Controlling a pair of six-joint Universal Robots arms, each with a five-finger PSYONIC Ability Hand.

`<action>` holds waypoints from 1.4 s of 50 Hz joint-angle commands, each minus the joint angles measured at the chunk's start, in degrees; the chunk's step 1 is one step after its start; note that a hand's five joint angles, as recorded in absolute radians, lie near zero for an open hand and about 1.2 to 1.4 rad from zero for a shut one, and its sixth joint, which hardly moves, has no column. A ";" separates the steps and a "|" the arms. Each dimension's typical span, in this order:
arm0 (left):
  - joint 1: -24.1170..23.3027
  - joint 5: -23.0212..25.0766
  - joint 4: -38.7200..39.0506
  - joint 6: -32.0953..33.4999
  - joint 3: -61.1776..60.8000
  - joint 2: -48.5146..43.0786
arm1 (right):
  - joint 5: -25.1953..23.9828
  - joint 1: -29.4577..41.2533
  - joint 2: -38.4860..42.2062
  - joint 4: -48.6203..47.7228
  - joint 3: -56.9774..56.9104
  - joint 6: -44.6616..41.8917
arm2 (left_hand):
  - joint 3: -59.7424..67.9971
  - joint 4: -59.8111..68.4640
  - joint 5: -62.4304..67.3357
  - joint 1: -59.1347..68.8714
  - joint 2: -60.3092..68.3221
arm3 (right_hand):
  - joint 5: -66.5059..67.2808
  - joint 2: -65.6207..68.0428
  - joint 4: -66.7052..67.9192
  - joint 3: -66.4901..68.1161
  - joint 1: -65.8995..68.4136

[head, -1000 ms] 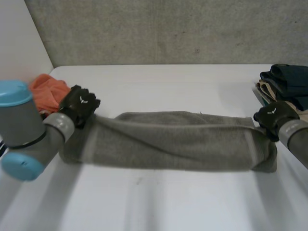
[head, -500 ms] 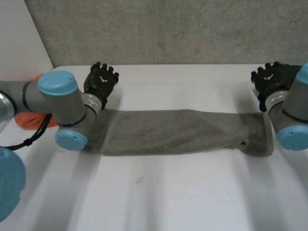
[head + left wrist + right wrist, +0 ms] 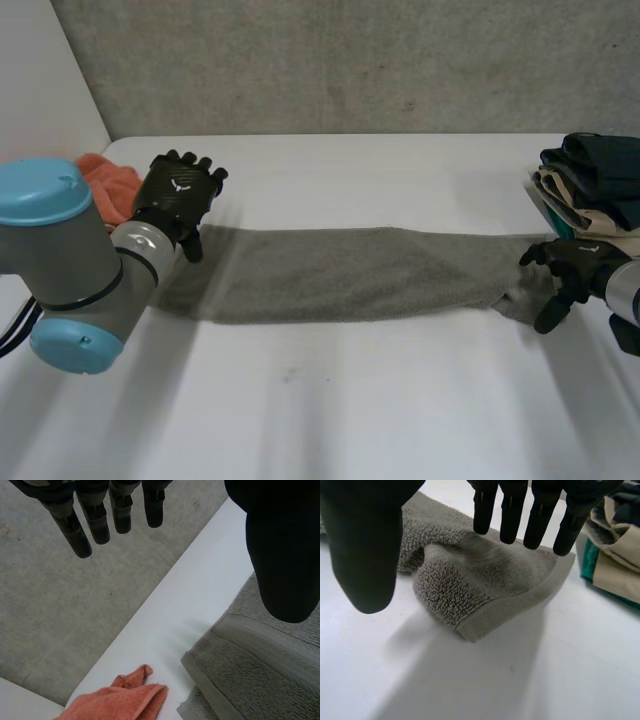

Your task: Fold the laundry.

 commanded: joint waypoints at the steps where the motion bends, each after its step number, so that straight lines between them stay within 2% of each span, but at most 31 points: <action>1: -0.15 0.06 1.45 0.05 -0.18 -0.99 | 0.11 0.50 4.55 -9.13 1.63 0.14 | -1.96 -1.65 -2.76 -1.13 -1.94 | 18.34 19.71 18.62 18.67 18.85; 4: -0.24 0.06 1.54 -0.04 -0.27 -1.08 | 2.30 0.68 5.52 -10.19 1.55 -0.56 | -1.96 -1.65 -2.76 -1.13 -1.94 | 58.41 59.78 58.69 58.75 58.92; 7: -0.33 0.06 1.54 -0.13 -0.45 -1.08 | 5.47 0.32 5.17 -10.37 1.72 -2.66 | -1.96 -1.65 -2.76 -1.13 -1.94 | 58.53 59.90 58.81 58.87 59.04; 10: -0.24 0.15 1.63 -0.13 -1.23 -0.56 | 8.11 -0.90 3.24 -11.94 3.65 -9.33 | -1.96 -1.65 -2.76 -1.13 -1.94 | 58.53 59.90 58.81 58.87 59.04; 15: -0.15 0.15 1.63 -0.13 -1.85 0.41 | 8.47 -10.12 -3.70 -15.03 7.69 -24.88 | -1.96 -1.65 -2.76 -1.13 -1.94 | 58.53 59.90 58.81 58.87 59.04; 16: -0.15 0.15 1.63 -0.13 -2.03 1.02 | 8.64 -12.40 -4.23 -15.11 7.78 -30.39 | -1.96 -1.65 -2.76 -1.13 -1.94 | 58.53 59.90 58.81 58.87 59.04; 19: -0.07 0.15 1.63 -0.13 -2.29 1.73 | 8.29 -12.86 -4.59 -15.55 8.22 -36.50 | -1.96 -1.65 -2.76 -1.13 -1.94 | 58.53 59.90 58.81 58.87 59.04; 27: 0.02 0.15 1.72 -0.13 -4.13 2.78 | 6.36 -4.26 -4.59 -18.88 4.54 -37.48 | -1.96 -1.65 -2.76 -1.13 -1.94 | 58.53 59.90 58.81 58.87 59.04; 31: 0.28 0.15 1.72 -0.13 -5.45 3.75 | 3.20 5.22 -4.50 -25.29 4.27 -38.44 | -1.96 -1.65 -2.76 -1.13 -1.94 | 58.53 59.90 58.81 58.87 59.04; 32: 0.37 0.15 1.72 -0.13 -5.80 4.18 | 1.37 10.64 -4.76 -28.79 4.36 -38.97 | -1.96 -1.65 -2.76 -1.13 -1.94 | 58.53 59.90 58.81 58.87 59.04; 34: 0.55 0.15 1.72 -0.13 -6.07 4.71 | -0.58 15.94 -4.68 -32.67 4.79 -39.67 | -1.96 -1.65 -2.76 -1.13 -1.94 | 58.53 59.90 58.81 58.87 59.04; 35: 0.55 0.15 1.72 -0.13 -6.25 4.98 | -1.89 20.84 -3.98 -35.83 5.06 -40.46 | -1.96 -1.65 -2.76 -1.13 -1.94 | 58.53 59.90 58.81 58.87 59.04; 38: 0.55 0.15 1.72 -0.21 -7.04 6.47 | -4.36 27.73 -3.10 -39.19 5.59 -41.87 | -1.96 -1.65 -2.76 -1.13 -1.94 | 58.53 59.90 58.81 58.87 59.04; 39: 0.55 0.15 1.72 -0.13 -7.30 6.82 | -6.19 31.57 -1.27 -40.33 5.59 -43.00 | -1.96 -1.65 -2.76 -1.13 -1.94 | 58.53 59.90 58.81 58.87 59.04; 43: 0.46 0.15 1.72 -0.22 -8.53 7.70 | -9.28 39.24 6.81 -39.90 3.58 -45.73 | -1.96 -1.65 -2.76 -1.13 -1.94 | 58.53 59.90 58.81 58.87 59.04; 46: 0.11 0.15 1.81 -0.22 -9.23 7.79 | -9.11 43.12 11.75 -38.15 0.76 -47.76 | -1.96 -1.65 -2.76 -1.13 -1.94 | 58.53 59.90 58.81 58.87 59.04; 47: 0.02 0.15 1.81 -0.22 -9.32 7.79 | -8.59 43.65 12.45 -37.19 0.06 -48.02 | -1.96 -1.65 -2.76 -1.13 -1.94 | 53.60 54.97 53.88 53.93 54.11; 48: -0.07 0.15 1.81 -0.22 -9.32 7.79 | -8.06 43.83 12.72 -36.39 -0.47 -48.02 | -1.96 -1.65 -2.76 -1.13 -1.94 | 38.23 39.60 38.51 38.56 38.74; 49: -0.15 0.15 1.81 -0.22 -9.50 7.71 | -6.66 43.83 12.38 -34.99 -0.91 -47.42 | -1.96 -1.65 -2.76 -1.13 -1.94 | -0.73 0.64 -0.45 -0.39 -0.22; 50: -0.15 0.06 1.89 -0.30 -9.50 7.79 | -5.69 43.66 12.03 -34.63 -0.92 -46.63 | -1.96 -1.65 -2.76 -1.13 -1.94 | -11.47 -10.10 -11.19 -11.13 -10.96; 52: -0.24 0.15 1.98 -0.30 -9.50 7.70 | -4.11 43.83 11.15 -34.54 -0.57 -44.26 | -1.96 -1.65 -2.76 -1.13 -1.94 | -11.47 -10.10 -11.19 -11.13 -10.96; 55: -0.50 0.06 3.21 -0.30 -8.89 7.70 | -2.43 42.69 4.75 -34.45 0.57 -35.75 | -1.96 -1.65 -2.76 -1.13 -1.94 | -11.47 -10.10 -11.19 -11.13 -10.96; 56: -0.94 -0.02 4.17 -0.39 -8.54 7.79 | -1.91 40.69 -0.32 -34.54 1.97 -27.89 | -1.96 -1.65 -2.76 -1.13 -1.94 | -11.47 -10.10 -11.19 -11.13 -10.96; 58: -1.82 -0.02 5.40 -0.74 -8.01 7.79 | -1.73 39.00 -4.30 -34.19 3.38 -20.12 | -1.96 -1.65 -2.76 -1.13 -1.94 | -11.47 -10.10 -11.19 -11.13 -10.96; 59: -2.61 -0.02 5.93 -1.00 -7.66 7.71 | -1.99 37.08 -7.37 -33.93 4.61 -11.64 | -1.96 -1.65 -2.76 -1.13 -1.94 | -11.47 -10.10 -11.19 -11.13 -10.96; 63: -7.52 -0.02 7.96 -3.63 -5.64 7.53 | -1.55 32.69 -12.22 -30.17 6.63 4.67 | -1.96 -1.65 -2.76 -1.13 -1.94 | -11.47 -10.10 -11.19 -11.13 -10.96; 67: -11.40 0.06 8.22 -7.06 -3.18 5.43 | -1.47 24.61 -14.26 -19.72 8.75 6.65 | -1.96 -1.65 -2.76 -1.13 -1.94 | -11.47 -10.10 -11.19 -11.13 -10.96; 70: -14.73 -0.02 8.22 -9.35 -0.10 0.60 | -1.29 22.57 -13.38 -16.79 9.80 6.03 | -1.96 -1.65 -2.76 -1.13 -1.94 | -11.47 -10.10 -11.19 -11.13 -10.96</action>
